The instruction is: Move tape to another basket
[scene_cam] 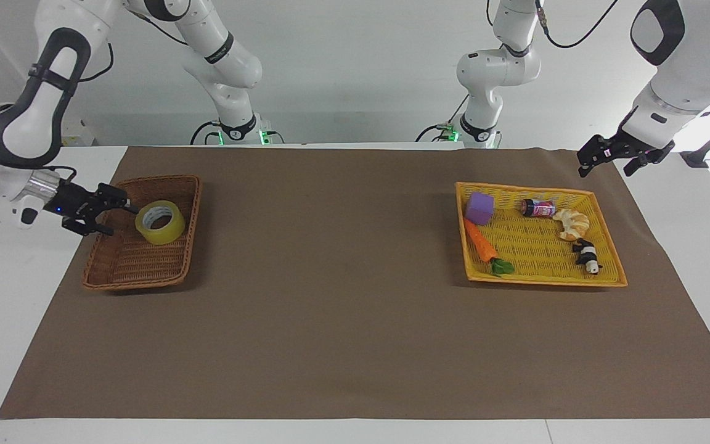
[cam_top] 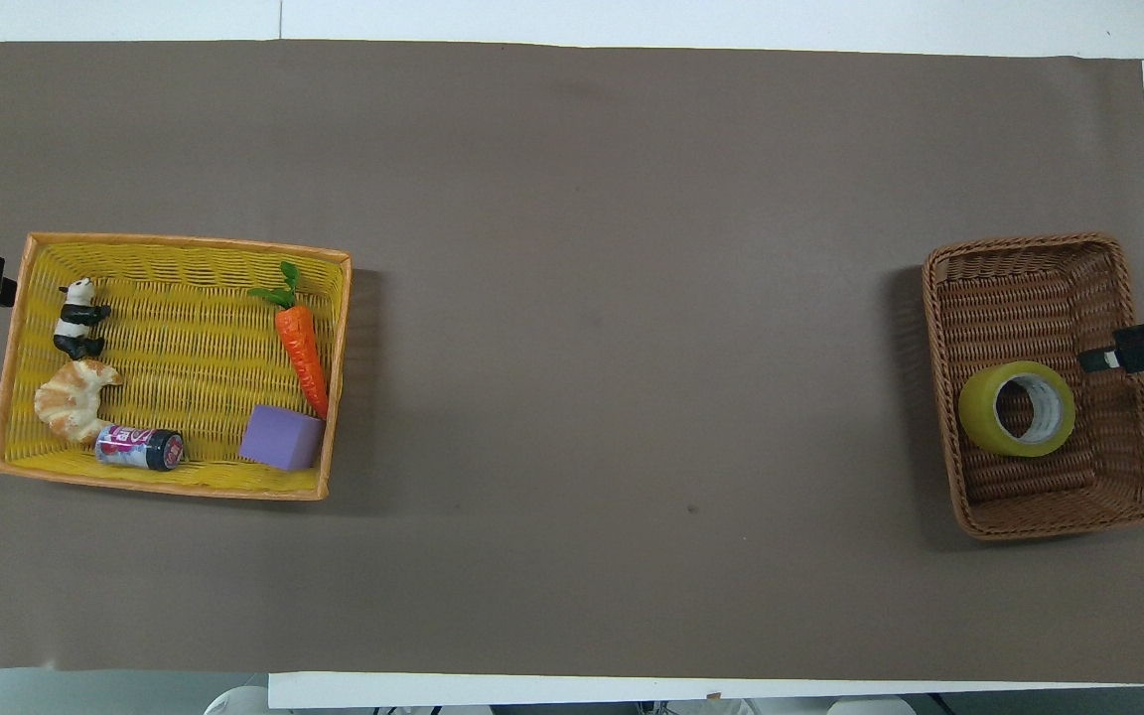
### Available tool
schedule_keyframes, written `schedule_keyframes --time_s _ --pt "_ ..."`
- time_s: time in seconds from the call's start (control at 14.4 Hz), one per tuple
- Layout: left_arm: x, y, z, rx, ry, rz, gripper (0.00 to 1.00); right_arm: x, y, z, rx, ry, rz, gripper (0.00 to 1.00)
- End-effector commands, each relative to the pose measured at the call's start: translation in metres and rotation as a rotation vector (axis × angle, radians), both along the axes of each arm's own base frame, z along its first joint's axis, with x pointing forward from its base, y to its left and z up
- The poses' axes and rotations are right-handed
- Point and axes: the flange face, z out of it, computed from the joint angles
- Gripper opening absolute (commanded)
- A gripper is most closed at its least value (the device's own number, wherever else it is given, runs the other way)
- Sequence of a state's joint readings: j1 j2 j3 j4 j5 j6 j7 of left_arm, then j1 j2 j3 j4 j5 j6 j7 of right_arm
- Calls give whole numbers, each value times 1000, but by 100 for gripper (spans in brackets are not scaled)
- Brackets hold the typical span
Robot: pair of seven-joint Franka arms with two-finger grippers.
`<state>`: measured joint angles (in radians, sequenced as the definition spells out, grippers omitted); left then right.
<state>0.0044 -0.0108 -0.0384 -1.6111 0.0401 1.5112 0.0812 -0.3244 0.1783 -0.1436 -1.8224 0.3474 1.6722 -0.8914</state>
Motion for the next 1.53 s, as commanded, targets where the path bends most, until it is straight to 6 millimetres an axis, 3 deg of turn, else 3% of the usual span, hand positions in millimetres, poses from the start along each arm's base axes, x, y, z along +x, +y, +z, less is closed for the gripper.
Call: schedule_keyframes --time_s 0.0,0.21,0.42,0.49,0.91,1.04,1.18,1.32,1.46 --pt "-5 1 -9 8 27 -4 100 -2 37 50 -115 -20 -13 100" --pt "-5 10 -9 9 26 11 100 11 90 104 -266 -22 -36 100" --pt "-5 10 -8 9 24 11 100 11 118 147 -320 50 -239 100" --pt "-5 10 -8 9 24 11 100 8 120 158 -325 92 -279 100" --pt "-5 10 -8 9 24 11 100 8 122 190 -445 85 -268 100" --pt "-5 10 -8 9 24 11 100 16 128 194 -454 81 -257 100" --pt "-5 10 -8 9 24 11 100 17 147 194 -456 83 -231 100" --pt "-5 10 -8 9 24 11 100 9 161 197 -454 78 -218 100" --pt "-5 10 -8 9 24 11 100 7 155 197 -450 79 -242 100"
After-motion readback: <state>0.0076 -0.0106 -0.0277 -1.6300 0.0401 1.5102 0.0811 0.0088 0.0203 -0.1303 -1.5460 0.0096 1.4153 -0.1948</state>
